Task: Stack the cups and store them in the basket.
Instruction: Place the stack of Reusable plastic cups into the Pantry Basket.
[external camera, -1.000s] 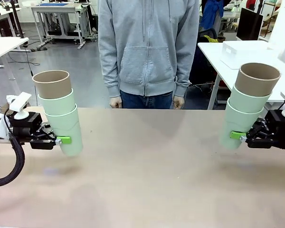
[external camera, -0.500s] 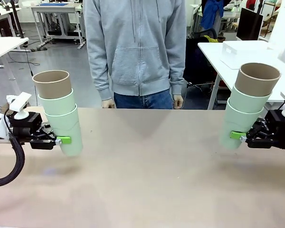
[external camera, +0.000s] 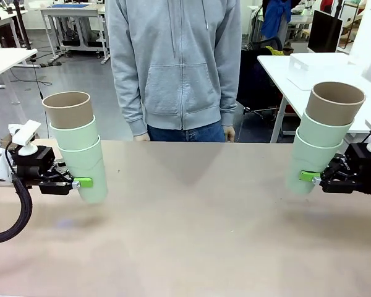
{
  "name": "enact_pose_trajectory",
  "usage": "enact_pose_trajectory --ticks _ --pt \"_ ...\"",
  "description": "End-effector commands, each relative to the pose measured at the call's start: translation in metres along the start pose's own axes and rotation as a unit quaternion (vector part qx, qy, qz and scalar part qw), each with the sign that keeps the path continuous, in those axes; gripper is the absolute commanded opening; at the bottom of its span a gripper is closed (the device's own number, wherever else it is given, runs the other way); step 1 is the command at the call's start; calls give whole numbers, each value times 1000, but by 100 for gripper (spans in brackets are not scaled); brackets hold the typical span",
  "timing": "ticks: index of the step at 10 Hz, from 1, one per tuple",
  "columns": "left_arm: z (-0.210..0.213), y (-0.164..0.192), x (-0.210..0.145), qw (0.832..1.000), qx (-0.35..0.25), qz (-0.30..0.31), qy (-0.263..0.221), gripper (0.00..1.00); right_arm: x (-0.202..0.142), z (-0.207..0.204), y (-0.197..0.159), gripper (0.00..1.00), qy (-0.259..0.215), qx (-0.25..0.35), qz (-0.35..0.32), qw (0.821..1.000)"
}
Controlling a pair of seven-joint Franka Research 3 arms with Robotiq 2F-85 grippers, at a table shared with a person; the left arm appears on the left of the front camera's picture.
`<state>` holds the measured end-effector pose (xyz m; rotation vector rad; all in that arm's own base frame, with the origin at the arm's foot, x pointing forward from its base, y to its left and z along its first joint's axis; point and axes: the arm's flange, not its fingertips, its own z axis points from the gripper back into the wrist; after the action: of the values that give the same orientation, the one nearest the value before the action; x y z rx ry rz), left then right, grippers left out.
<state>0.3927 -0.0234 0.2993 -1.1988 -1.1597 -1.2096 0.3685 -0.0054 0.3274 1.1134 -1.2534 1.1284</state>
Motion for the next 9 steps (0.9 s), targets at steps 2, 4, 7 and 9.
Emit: enact_pose_trajectory --ticks 2,4,7,9 --pt "0 0 4 1000 -5 -3 0 85 6 -1 -1 83 -5 -6 8 1000" --pt "0 0 4 1000 -5 -3 0 85 6 -1 -1 83 -5 -6 8 1000" --pt "0 0 4 1000 -5 -3 0 85 6 -1 -1 83 -5 -6 8 1000" --pt "0 0 4 1000 -5 -3 0 85 6 -1 -1 83 -5 -6 8 1000"
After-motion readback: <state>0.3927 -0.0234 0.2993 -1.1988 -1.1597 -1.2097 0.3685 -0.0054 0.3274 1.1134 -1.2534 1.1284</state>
